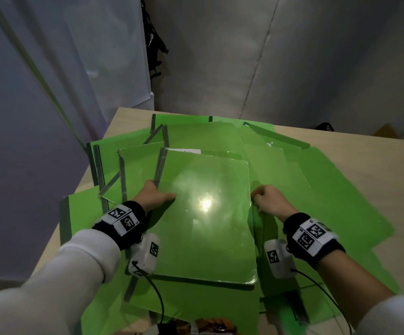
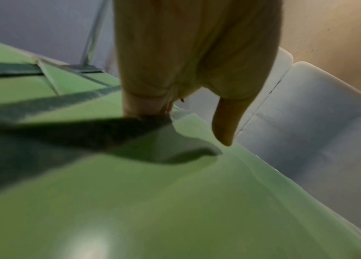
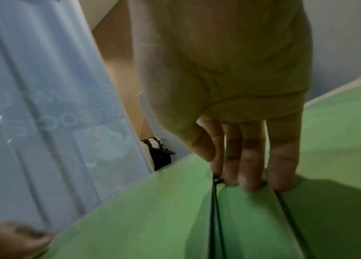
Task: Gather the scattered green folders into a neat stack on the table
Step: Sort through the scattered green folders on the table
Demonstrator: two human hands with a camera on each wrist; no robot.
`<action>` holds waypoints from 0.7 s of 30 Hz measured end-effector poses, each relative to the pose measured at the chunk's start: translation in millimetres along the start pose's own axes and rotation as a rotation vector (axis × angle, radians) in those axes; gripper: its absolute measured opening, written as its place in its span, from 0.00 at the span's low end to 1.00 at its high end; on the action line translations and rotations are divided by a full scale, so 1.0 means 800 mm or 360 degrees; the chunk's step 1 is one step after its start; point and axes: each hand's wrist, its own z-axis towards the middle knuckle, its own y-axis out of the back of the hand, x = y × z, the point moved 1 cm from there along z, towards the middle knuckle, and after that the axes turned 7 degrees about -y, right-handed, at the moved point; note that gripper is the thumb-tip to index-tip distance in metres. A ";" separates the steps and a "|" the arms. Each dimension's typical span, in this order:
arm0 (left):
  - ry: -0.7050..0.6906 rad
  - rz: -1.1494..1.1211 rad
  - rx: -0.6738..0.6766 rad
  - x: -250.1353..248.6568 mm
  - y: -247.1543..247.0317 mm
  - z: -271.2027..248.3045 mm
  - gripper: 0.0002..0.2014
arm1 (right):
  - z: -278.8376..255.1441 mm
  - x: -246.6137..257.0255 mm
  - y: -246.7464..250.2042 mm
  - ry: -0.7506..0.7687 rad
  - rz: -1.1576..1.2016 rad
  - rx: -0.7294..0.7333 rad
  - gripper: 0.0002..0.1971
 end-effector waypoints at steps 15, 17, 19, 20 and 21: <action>-0.0106 -0.0434 -0.0253 0.000 0.034 -0.002 0.34 | 0.041 -0.033 0.047 -0.0540 -0.0018 -0.0386 0.31; -0.0078 -0.0403 -0.0237 0.001 0.033 -0.002 0.35 | 0.038 -0.024 0.041 -0.0451 0.0195 -0.0346 0.24; -0.0070 -0.0366 -0.0198 0.002 0.025 -0.003 0.35 | 0.030 -0.015 0.033 -0.0393 0.0340 -0.0282 0.18; -0.0076 -0.0315 -0.0170 0.001 0.020 -0.005 0.35 | 0.025 -0.009 0.029 -0.0359 0.0408 -0.0258 0.17; -0.0081 -0.0251 -0.0129 0.000 0.014 -0.006 0.35 | 0.017 -0.001 0.024 -0.0326 0.0477 -0.0224 0.18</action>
